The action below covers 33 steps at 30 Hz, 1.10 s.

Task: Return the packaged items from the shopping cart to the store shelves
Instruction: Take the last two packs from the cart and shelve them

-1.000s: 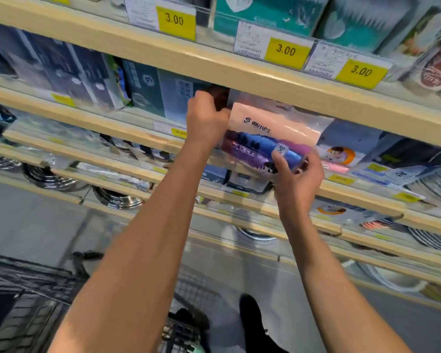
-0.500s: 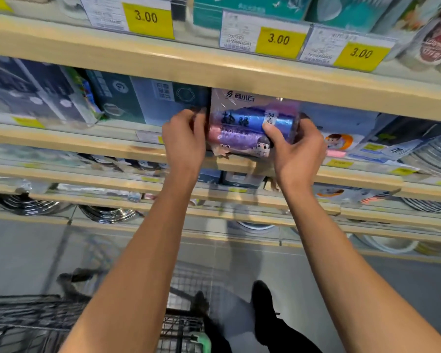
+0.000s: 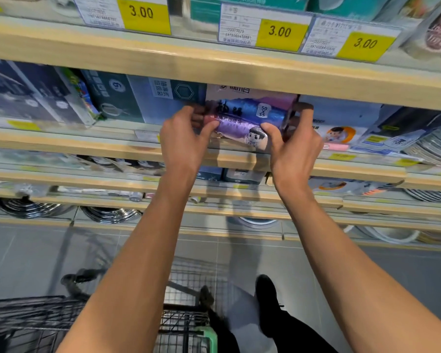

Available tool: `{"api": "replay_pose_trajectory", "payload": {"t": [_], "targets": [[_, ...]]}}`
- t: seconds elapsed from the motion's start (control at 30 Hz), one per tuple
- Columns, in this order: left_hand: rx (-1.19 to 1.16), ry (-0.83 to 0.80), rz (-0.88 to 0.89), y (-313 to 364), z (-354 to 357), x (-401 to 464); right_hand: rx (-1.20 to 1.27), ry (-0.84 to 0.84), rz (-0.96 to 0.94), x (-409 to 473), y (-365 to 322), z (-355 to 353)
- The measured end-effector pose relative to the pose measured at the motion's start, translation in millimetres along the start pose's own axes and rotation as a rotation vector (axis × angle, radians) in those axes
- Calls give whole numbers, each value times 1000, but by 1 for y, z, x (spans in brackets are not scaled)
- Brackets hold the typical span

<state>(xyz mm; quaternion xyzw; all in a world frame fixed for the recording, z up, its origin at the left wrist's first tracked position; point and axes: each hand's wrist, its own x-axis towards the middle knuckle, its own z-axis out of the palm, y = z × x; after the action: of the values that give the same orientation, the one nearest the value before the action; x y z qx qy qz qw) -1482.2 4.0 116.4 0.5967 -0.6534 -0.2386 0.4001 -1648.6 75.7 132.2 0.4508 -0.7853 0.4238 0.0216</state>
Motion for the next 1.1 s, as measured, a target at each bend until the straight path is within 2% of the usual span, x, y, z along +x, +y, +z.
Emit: {"api": "replay_pose_trajectory", "payload": {"t": [0.2, 0.37, 0.53, 0.77, 0.97, 1.1], "targets": [[71, 19, 7, 6, 0, -4, -95, -23, -84, 18, -2, -1], [147, -10, -28, 14, 10, -6, -10, -41, -135, 6, 2, -4], [110, -45, -93, 17, 8, -7, 43, -142, -23, -6, 5, -6], [40, -38, -113, 14, 9, 3, -225, -268, -22, 18, -2, -8], [115, 22, -101, 12, 13, 9, -365, -271, -84, 23, -1, -2], [194, -10, -84, 7, 8, 10, -192, -199, -87, 5, 14, 9]]}}
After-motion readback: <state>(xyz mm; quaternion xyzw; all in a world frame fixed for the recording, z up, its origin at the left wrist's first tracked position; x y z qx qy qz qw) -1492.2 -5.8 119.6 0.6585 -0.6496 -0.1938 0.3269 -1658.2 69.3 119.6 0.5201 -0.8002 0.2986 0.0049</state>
